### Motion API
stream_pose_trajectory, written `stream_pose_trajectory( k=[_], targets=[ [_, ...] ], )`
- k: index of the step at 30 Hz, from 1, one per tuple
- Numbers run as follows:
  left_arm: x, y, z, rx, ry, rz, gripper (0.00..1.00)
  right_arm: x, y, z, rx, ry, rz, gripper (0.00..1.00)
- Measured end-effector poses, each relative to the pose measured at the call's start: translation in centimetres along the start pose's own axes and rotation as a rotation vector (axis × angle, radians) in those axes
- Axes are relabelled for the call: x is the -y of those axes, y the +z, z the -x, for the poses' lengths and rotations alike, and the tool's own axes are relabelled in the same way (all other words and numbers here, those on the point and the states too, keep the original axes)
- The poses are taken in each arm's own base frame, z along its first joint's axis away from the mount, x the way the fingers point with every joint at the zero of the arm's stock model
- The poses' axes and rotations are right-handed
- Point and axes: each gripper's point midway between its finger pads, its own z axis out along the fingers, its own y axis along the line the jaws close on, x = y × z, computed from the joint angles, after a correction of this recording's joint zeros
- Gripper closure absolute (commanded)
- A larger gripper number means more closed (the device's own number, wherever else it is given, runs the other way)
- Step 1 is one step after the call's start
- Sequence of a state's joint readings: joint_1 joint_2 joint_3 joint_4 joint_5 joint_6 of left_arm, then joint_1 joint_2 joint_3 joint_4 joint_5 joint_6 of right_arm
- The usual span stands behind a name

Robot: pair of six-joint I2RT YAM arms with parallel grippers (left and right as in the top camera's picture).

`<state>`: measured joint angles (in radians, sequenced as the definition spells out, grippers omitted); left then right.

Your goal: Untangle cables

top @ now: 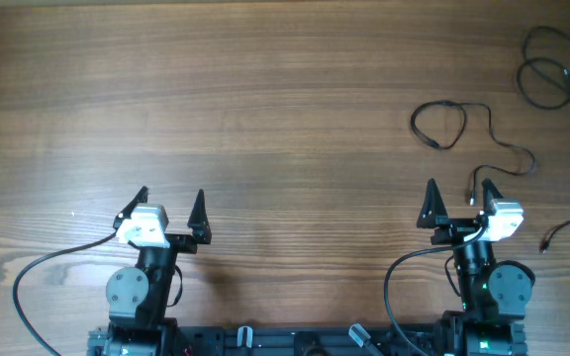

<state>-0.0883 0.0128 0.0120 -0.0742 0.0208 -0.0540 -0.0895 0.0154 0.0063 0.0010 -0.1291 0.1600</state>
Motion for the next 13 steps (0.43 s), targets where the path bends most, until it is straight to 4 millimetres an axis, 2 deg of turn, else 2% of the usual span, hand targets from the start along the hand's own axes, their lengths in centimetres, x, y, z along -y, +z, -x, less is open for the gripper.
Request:
stream_pose_trajectory(
  k=[13],
  targets=[
    [0.00,0.00,0.00,0.000,0.001,0.000,0.00,0.00,0.00,0.00,0.000,0.000,0.000,0.00]
  ],
)
